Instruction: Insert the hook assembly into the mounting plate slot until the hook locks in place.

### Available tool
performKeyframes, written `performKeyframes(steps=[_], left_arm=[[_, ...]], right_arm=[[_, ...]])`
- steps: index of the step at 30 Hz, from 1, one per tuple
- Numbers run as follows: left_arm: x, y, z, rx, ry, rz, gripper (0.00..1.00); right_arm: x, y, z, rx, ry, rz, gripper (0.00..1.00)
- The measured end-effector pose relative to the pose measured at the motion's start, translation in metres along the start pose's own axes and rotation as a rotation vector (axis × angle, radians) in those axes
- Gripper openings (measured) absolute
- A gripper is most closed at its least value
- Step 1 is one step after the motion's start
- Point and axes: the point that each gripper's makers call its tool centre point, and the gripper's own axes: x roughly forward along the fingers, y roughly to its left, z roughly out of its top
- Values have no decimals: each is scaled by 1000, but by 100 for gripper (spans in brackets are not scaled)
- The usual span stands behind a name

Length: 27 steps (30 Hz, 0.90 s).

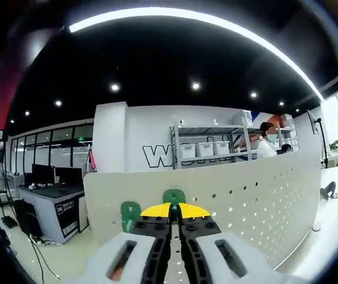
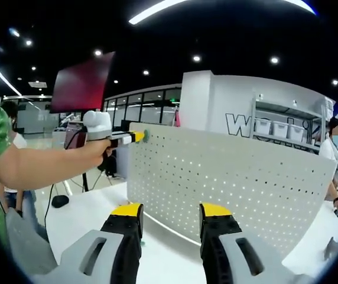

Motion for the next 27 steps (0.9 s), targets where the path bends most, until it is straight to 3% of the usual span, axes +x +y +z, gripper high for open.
performKeyframes(steps=[27], left_arm=[[2,-1,-6,10,-14,21,3]], right_arm=[[1,-2,-2,-2,17,-3,38]])
